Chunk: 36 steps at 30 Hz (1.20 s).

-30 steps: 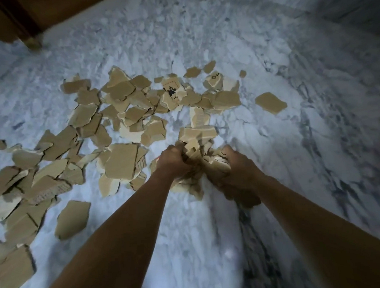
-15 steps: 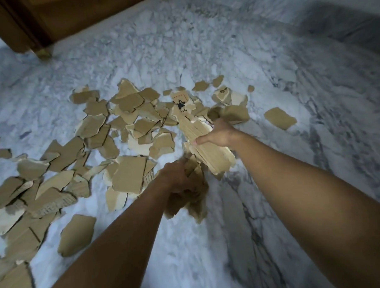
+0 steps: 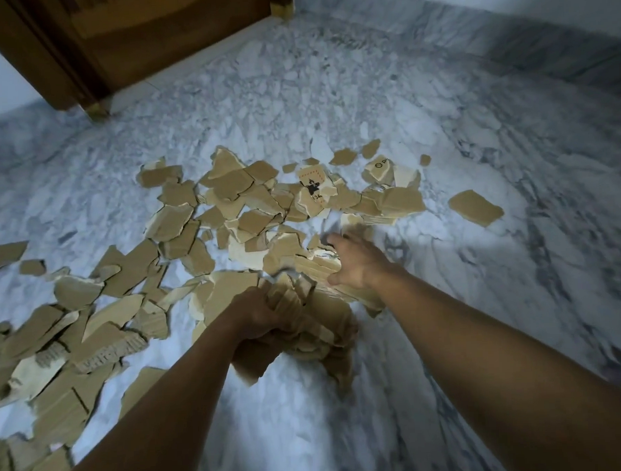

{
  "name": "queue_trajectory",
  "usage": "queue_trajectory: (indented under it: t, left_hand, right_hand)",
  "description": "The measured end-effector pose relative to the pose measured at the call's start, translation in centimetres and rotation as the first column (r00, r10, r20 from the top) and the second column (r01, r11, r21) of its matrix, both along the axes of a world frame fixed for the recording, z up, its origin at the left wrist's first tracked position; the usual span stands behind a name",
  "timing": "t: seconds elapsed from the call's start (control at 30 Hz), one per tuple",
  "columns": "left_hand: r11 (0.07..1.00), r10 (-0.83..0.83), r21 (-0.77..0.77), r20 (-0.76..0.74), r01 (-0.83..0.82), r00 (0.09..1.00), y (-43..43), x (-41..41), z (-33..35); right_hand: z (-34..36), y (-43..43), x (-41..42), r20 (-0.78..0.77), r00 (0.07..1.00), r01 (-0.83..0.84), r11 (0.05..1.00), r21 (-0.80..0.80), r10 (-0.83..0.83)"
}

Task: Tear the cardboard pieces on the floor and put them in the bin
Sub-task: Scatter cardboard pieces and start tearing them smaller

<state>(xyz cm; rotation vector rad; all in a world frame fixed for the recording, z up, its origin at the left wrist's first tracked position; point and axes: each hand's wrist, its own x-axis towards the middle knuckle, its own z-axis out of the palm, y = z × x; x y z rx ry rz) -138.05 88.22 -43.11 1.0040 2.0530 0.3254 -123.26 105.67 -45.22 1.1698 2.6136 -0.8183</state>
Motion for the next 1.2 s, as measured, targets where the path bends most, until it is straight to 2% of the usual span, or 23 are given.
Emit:
queue_trajectory:
  t: [0.1,0.13,0.2,0.23,0.27,0.33,0.4,0.53,0.7,0.8,0.9,0.97,1.03,1.13,1.2]
  left_hand:
    - [0.987,0.155,0.017,0.088,-0.157,0.984,0.1,-0.6,0.1]
    - [0.976,0.21,0.036,0.129,-0.216,0.969,0.3,-0.5,0.3]
    - [0.948,0.282,0.092,0.197,-0.304,0.939,1.1,0.3,1.2]
    - [0.937,0.296,0.112,0.238,-0.329,0.925,1.7,1.0,2.0]
    - [0.929,0.3,0.127,0.29,-0.347,0.909,2.4,1.9,3.0]
    - [0.919,0.263,0.177,0.391,-0.353,0.882,4.4,4.5,6.3]
    - [0.911,0.186,0.257,0.441,-0.322,0.878,6.8,8.1,10.0]
    - [0.92,0.074,0.296,0.512,-0.256,0.856,12.0,16.2,17.0]
    - [0.927,-0.091,0.361,0.482,-0.103,0.871,17.3,28.4,25.9]
    - [0.913,-0.259,0.407,0.498,0.04,0.828,20.9,36.9,30.0]
    - [0.886,-0.362,0.452,0.529,0.106,0.768,24.5,46.1,32.7]
    - [0.87,-0.438,0.457,0.546,0.185,0.714,26.4,52.3,33.3]
    - [0.838,-0.514,0.471,0.514,0.275,0.687,28.0,57.8,33.0]
    - [0.812,-0.575,0.426,0.472,0.398,0.668,30.1,63.8,31.5]
    - [0.776,-0.63,0.38,0.425,0.504,0.65,31.5,66.0,29.2]
  right_hand:
    - [0.7,-0.1,1.8,-0.195,0.94,0.246,0.953,-0.179,-0.279]
    - [1.1,0.0,2.9,-0.246,0.88,0.339,0.901,-0.271,-0.405]
    - [2.5,0.6,5.6,-0.34,0.686,0.444,0.74,-0.505,-0.643]
    - [3.4,0.8,7.0,-0.355,0.6,0.406,0.656,-0.636,-0.716]
    - [4.6,0.8,8.1,-0.351,0.553,0.331,0.586,-0.74,-0.756]
    - [7.6,0.3,9.9,-0.343,0.539,0.218,0.521,-0.825,-0.769]
    - [10.7,0.2,11.5,-0.348,0.502,0.222,0.507,-0.833,-0.792]
    - [18.1,1.2,17.1,-0.379,0.333,0.301,0.478,-0.825,-0.864]
    - [26.3,3.2,28.2,-0.446,0.11,0.409,0.45,-0.794,-0.888]
    - [30.4,4.5,36.6,-0.55,-0.04,0.552,0.44,-0.708,-0.834]
    - [32.9,5.9,46.1,-0.67,-0.164,0.623,0.451,-0.64,-0.724]
    - [33.2,6.8,52.4,-0.705,-0.194,0.679,0.425,-0.598,-0.682]
    - [32.6,7.5,57.9,-0.692,-0.196,0.763,0.334,-0.553,-0.695]
    - [30.7,8.7,64.3,-0.581,-0.169,0.824,0.209,-0.526,-0.796]
    - [28.9,8.9,67.0,-0.508,-0.139,0.837,0.173,-0.519,-0.85]
